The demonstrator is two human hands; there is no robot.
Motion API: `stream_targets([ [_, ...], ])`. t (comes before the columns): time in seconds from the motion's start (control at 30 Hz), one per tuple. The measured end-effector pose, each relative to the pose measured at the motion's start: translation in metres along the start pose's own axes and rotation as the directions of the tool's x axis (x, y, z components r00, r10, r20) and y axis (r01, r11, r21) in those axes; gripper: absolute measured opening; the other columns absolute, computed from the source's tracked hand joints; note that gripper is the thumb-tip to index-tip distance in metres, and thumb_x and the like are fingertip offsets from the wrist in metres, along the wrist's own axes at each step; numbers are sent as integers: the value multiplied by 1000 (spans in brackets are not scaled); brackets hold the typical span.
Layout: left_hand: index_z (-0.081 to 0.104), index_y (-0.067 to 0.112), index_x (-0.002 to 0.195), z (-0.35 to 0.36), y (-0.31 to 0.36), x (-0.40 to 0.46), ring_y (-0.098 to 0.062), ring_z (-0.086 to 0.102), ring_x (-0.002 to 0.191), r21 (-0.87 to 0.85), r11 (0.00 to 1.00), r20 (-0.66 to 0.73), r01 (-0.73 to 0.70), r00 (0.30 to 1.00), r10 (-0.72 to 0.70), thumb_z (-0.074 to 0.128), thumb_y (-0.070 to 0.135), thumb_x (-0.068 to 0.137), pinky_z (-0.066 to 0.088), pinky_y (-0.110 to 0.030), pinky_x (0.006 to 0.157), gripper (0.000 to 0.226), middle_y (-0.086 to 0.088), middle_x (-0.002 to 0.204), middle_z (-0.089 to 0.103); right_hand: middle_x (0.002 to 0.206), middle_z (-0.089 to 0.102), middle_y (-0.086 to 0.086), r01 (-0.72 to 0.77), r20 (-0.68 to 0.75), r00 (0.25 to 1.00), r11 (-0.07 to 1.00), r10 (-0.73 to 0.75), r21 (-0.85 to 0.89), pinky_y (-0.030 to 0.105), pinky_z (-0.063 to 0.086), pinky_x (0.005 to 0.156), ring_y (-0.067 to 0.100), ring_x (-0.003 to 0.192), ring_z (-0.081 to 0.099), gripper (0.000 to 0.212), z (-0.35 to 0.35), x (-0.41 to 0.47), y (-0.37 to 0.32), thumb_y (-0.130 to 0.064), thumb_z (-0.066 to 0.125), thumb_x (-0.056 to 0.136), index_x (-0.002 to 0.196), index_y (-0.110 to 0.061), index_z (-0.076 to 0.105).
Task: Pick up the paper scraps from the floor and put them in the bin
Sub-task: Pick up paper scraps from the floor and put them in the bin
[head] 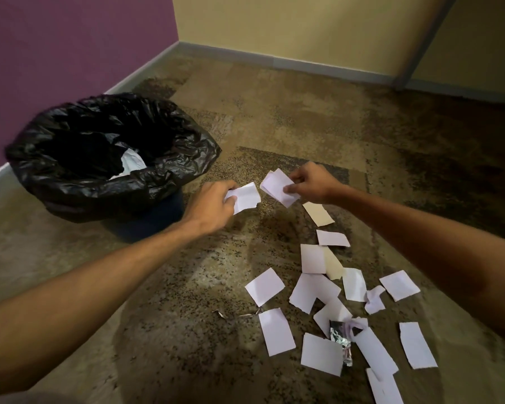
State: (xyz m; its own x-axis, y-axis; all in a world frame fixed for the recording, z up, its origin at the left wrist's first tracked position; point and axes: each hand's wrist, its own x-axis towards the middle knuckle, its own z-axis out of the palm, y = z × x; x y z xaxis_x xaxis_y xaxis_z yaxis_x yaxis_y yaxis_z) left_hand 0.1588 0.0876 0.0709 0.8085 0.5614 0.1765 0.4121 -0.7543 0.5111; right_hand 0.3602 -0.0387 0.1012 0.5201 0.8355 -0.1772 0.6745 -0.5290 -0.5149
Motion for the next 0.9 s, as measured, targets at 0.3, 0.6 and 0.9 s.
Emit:
stream_targets([
  [0.3,65,6,118,-93,28,-7,-27,63,99,57,993,-294,-104,949,117,54,16,93,50,-36,81,29,-11,113,69,86,73,9,203,-90,974,977,-208,-62,33,49,63,20,70,63,18,-38,-22,-76,-18,65,89,99,-7,75],
  [0.6,66,7,118,-172,25,-9,-20,65,93,-47,998,-577,-31,817,-2,54,13,92,42,-16,67,29,-8,111,70,96,73,0,428,-276,871,904,-405,24,21,54,71,11,82,68,22,-59,-32,-156,-18,65,89,108,-10,72],
  [0.9,72,14,108,-201,-25,-15,-27,67,89,-137,958,-579,253,764,-285,57,14,82,55,-38,80,30,-7,101,74,83,67,-8,504,-279,826,863,-490,-24,18,39,58,-1,67,57,18,-40,-14,-211,-22,68,87,102,-14,75],
])
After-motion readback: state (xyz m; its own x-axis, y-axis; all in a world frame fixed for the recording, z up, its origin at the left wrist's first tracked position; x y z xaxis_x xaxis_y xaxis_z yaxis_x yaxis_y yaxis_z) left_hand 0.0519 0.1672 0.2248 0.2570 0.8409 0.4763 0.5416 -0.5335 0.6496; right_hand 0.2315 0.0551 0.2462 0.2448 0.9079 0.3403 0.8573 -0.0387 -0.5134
